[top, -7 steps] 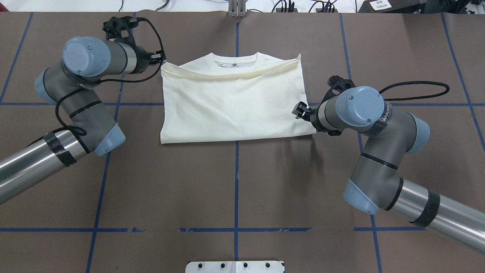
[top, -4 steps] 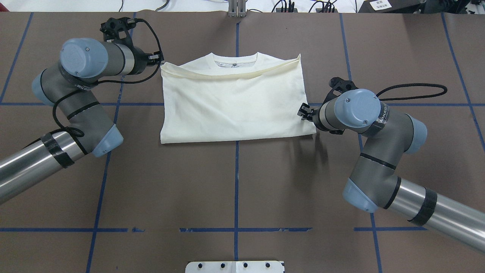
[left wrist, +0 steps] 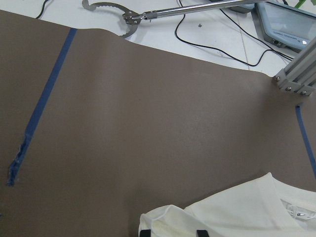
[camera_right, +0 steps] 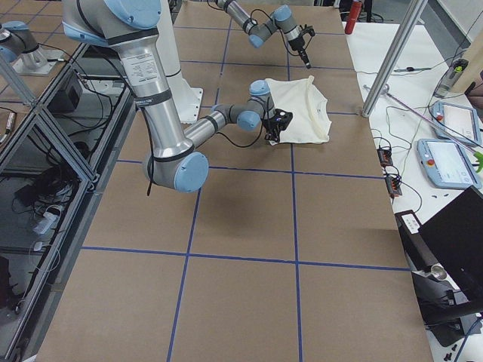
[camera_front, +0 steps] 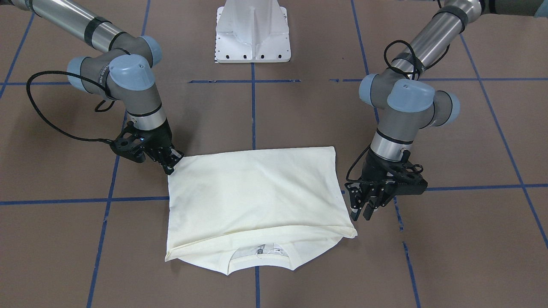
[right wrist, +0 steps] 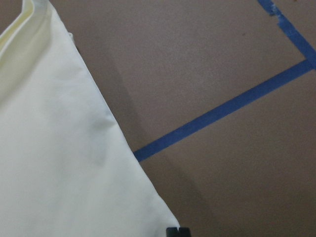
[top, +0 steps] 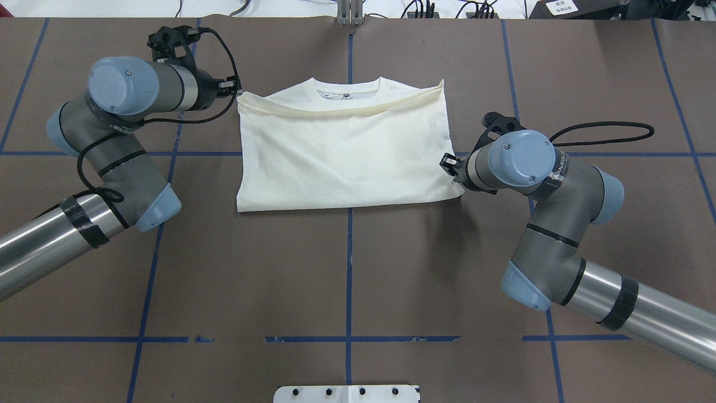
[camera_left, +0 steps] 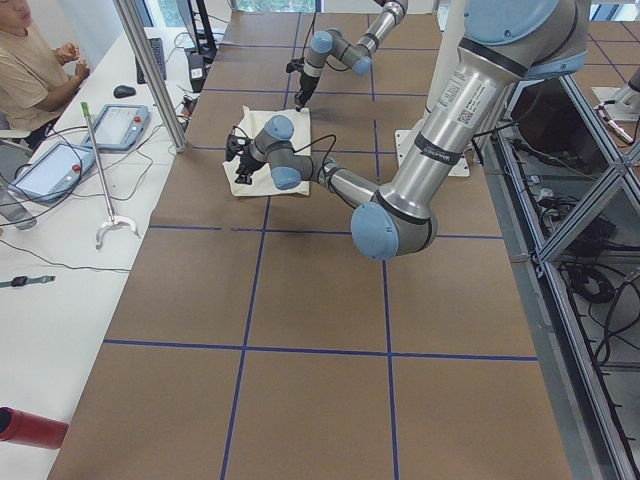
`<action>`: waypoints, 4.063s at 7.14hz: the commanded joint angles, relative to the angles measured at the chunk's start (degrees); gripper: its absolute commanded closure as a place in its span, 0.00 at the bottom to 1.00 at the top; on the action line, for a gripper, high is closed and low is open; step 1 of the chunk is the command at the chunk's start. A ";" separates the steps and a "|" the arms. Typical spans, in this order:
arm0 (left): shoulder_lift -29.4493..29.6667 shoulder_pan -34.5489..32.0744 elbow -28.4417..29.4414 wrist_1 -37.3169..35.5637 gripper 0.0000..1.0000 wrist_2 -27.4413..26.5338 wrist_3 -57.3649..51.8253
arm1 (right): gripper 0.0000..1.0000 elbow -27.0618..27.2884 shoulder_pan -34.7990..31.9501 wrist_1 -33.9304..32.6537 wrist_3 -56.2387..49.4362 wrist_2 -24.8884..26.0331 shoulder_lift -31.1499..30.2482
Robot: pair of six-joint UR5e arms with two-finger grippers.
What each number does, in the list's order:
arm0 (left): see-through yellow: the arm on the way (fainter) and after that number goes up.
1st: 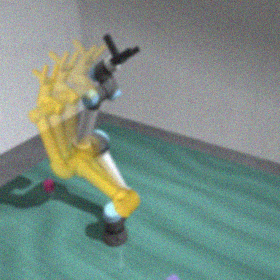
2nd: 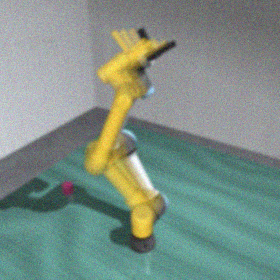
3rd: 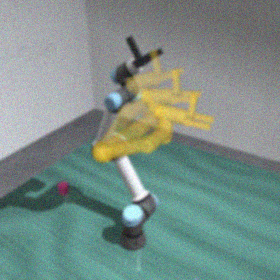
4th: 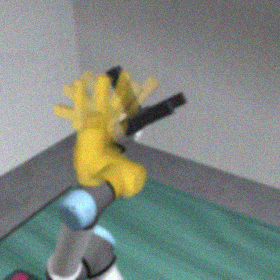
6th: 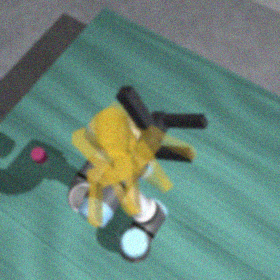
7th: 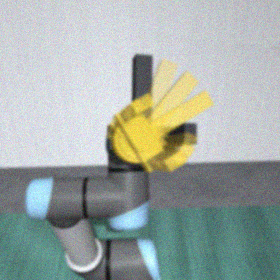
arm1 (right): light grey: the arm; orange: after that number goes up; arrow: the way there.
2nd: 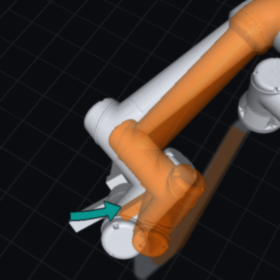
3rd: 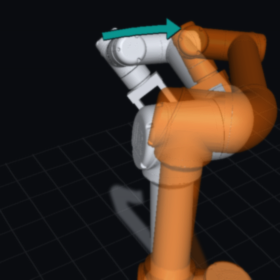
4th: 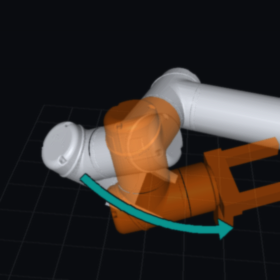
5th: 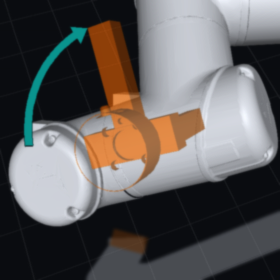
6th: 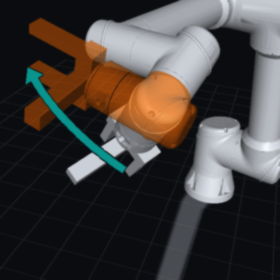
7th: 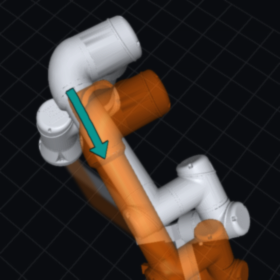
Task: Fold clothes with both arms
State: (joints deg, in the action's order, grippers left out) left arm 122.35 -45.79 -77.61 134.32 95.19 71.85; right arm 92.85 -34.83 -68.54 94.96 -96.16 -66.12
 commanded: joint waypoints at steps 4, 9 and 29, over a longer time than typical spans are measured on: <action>-0.09 0.00 0.00 -0.02 0.58 -0.09 0.04 | 1.00 2.59 -0.50 -0.01 0.22 -0.61 0.65; -0.09 0.00 -0.09 -0.02 0.58 -0.09 0.13 | 1.00 21.34 1.59 -0.80 0.92 -2.44 -13.10; -6.42 18.54 -15.83 -8.99 0.41 9.50 28.08 | 0.00 36.88 17.17 -0.01 10.95 4.31 -23.44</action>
State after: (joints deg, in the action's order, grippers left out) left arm 116.08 -28.49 -93.77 125.65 105.73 99.66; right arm 130.19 -17.25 -68.57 105.95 -91.71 -90.20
